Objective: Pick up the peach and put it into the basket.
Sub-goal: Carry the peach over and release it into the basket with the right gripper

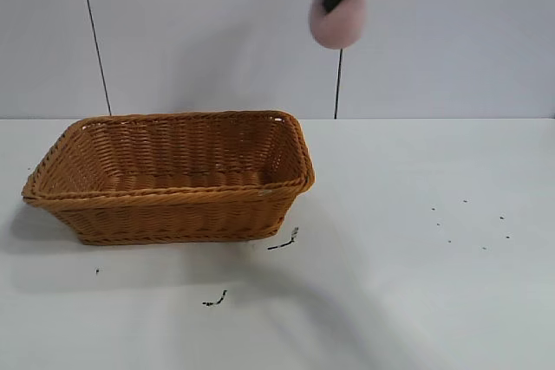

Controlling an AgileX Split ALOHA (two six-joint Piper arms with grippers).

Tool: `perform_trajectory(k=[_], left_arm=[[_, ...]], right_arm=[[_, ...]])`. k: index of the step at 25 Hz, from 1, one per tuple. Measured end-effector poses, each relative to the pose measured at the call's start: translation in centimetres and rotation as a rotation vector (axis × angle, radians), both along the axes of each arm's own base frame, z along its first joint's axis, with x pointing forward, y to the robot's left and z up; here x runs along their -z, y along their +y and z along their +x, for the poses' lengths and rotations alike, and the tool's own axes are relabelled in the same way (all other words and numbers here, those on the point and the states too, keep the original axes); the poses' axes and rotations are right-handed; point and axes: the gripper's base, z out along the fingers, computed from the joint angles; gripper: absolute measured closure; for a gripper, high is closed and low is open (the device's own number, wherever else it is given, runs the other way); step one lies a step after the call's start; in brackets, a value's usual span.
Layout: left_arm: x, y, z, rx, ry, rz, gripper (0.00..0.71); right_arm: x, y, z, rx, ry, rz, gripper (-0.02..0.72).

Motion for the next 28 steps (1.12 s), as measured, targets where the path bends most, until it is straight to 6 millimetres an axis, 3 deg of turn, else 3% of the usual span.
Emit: perform_trajectory(k=[4, 10, 17, 21, 23, 28], left_arm=[[0.0, 0.0, 0.0, 0.000, 0.000, 0.000, 0.017], [0.0, 0.0, 0.0, 0.000, 0.000, 0.000, 0.017], [0.0, 0.0, 0.0, 0.000, 0.000, 0.000, 0.017], [0.0, 0.0, 0.0, 0.000, 0.000, 0.000, 0.017], [0.0, 0.0, 0.0, 0.000, 0.000, 0.000, 0.017], [0.0, 0.0, 0.0, 0.000, 0.000, 0.000, 0.017]], right_arm=[[1.7, 5.4, -1.3, -0.105, -0.027, 0.019, 0.713], [8.0, 10.7, -1.5, -0.186, 0.002, 0.005, 0.713], [16.6, 12.3, 0.4, -0.181, 0.009, -0.023, 0.713], [18.3, 12.4, 0.5, -0.182, 0.025, -0.039, 0.695], [18.2, 12.3, 0.5, -0.182, 0.024, -0.038, 0.603], [17.4, 12.4, 0.6, -0.184, 0.024, -0.036, 0.127]])
